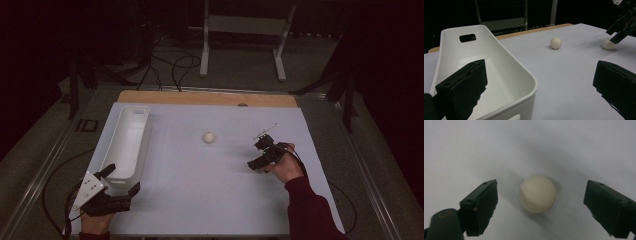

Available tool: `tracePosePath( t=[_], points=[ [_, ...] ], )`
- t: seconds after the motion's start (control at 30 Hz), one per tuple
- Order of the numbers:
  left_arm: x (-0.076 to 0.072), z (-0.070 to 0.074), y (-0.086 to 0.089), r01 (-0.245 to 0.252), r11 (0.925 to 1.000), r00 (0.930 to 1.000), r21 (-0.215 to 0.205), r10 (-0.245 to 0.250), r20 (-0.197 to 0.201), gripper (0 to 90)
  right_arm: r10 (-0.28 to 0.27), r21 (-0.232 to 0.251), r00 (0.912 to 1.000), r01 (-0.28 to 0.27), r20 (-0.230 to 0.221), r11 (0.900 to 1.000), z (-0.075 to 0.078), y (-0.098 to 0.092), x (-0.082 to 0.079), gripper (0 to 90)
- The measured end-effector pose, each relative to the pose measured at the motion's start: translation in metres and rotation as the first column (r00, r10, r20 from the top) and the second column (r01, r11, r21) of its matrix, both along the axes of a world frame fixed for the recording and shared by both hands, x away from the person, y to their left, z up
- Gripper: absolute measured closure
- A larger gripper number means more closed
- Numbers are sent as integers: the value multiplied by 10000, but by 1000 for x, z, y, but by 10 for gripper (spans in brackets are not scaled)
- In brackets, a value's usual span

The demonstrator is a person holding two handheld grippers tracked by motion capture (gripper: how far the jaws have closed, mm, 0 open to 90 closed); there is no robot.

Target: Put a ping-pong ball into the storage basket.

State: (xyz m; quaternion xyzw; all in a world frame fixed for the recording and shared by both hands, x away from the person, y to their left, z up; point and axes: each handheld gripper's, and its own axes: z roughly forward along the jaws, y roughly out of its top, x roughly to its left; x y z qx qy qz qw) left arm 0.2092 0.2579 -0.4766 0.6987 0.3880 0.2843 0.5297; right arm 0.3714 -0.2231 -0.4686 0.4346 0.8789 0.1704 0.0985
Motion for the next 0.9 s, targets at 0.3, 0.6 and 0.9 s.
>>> tracePosePath(
  t=[0.3,0.6,0.9],
  points=[
    [0,0,0,-16,10000,10000,-22,16,23,0,47,-210,9999,-50,-161,9998,-5,2,1,155],
    [0,0,1,-27,10000,10000,-10,27,18,0,-15,-418,9998,7,-188,9991,-8,3,2,267],
    [0,0,1,-44,10000,10000,-7,44,8,0,-30,-372,9995,18,-326,9993,-12,2,3,362]
  ],
)
